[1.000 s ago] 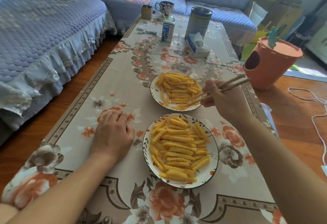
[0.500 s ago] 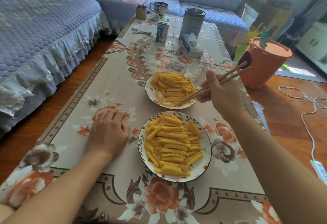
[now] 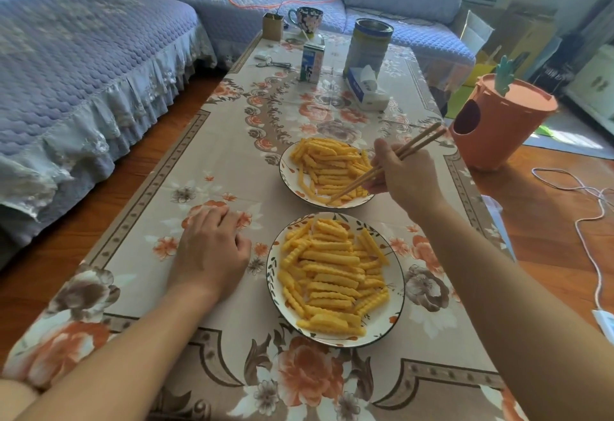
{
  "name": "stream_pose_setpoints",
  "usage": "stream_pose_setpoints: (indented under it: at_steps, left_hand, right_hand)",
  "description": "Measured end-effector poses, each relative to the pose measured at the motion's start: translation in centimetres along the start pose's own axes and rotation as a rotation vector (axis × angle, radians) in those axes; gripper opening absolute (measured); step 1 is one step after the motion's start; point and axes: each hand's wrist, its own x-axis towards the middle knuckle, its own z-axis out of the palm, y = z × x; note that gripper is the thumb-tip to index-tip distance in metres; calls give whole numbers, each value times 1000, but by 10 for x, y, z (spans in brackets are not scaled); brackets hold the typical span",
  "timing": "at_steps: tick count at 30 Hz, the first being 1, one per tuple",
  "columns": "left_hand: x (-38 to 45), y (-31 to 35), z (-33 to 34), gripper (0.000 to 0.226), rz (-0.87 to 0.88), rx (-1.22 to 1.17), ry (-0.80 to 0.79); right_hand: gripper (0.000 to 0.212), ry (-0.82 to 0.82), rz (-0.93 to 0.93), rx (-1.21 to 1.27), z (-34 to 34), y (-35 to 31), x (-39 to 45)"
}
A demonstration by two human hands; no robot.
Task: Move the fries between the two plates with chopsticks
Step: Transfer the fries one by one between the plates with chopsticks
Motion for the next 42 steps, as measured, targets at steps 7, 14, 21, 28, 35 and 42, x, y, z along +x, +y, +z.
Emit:
stream_pose_setpoints:
  at_steps: [7,14,21,28,35,42]
  left_hand:
    - [0,-1,1,51,-10,13,-14]
    - [0,-1,0,48,-11,10,-8]
    - [0,-1,0,51,0,15,-5]
    - [0,-2,1,48,2,26,-10]
    - [0,-1,2,52,10,21,3]
    - [1,-3,5,52,19,41,3]
  right_hand:
    - [49,8,158,103,-19,-8,6]
    - [51,10,183,140,-15,-13,-1]
    - [51,56,129,136,-20,-21,-8]
    - [49,-22,65,185,-42,-31,-41]
    - [35,63,-51,91,-56,-22,-69]
    - [34,152,-86,96,-49,-11,-41]
